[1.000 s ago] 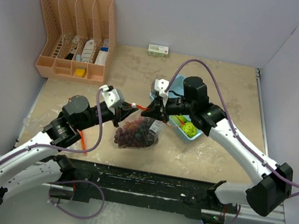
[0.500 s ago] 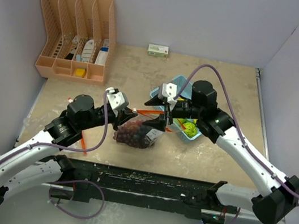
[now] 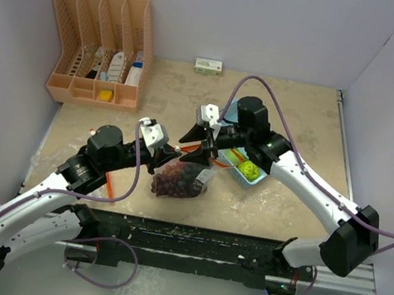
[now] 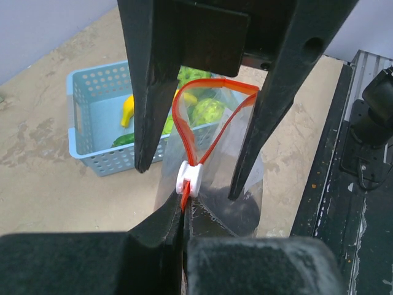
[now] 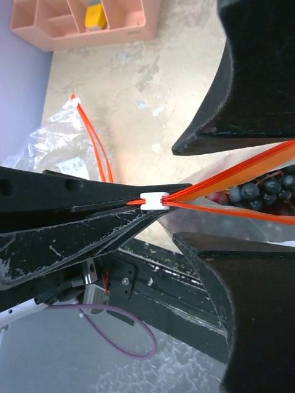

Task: Place the food in the zip-top bag and seal the zipper
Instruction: Zip the zipper food storage bag at the center of the board.

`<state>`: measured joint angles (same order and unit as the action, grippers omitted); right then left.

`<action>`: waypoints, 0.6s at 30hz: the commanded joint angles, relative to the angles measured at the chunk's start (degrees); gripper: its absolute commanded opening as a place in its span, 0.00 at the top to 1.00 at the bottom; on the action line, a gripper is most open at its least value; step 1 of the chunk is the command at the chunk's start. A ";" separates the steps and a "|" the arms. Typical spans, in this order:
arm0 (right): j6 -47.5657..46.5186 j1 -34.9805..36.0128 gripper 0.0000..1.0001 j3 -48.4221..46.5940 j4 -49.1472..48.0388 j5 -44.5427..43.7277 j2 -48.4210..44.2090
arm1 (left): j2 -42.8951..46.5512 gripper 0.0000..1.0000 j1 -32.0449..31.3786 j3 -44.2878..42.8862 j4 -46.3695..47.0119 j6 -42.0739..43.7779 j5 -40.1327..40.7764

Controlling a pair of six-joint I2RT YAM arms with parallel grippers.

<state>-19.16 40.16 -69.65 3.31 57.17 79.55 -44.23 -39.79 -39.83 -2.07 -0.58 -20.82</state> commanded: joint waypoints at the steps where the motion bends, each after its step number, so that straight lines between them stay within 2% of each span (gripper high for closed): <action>1: 2.63 0.12 0.46 -1.84 -3.72 3.74 -0.73 | 0.47 1.00 0.01 -2.01 4.62 1.18 -1.48; 5: 4.01 0.10 0.52 -1.02 -6.49 4.44 -1.06 | 0.31 1.00 0.02 -1.96 4.50 1.45 -1.51; 11: 4.95 0.09 0.54 -1.58 -7.65 4.81 -0.18 | 0.10 1.00 -0.02 -1.94 4.63 1.41 -1.63; 18: 5.58 0.14 0.62 -2.39 -7.60 4.76 0.99 | 0.29 1.00 -0.01 -1.82 4.66 1.48 -1.68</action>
<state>-14.68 40.16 -69.65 -1.87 60.05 80.36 -44.49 -39.79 -39.83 -2.24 -0.16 -21.10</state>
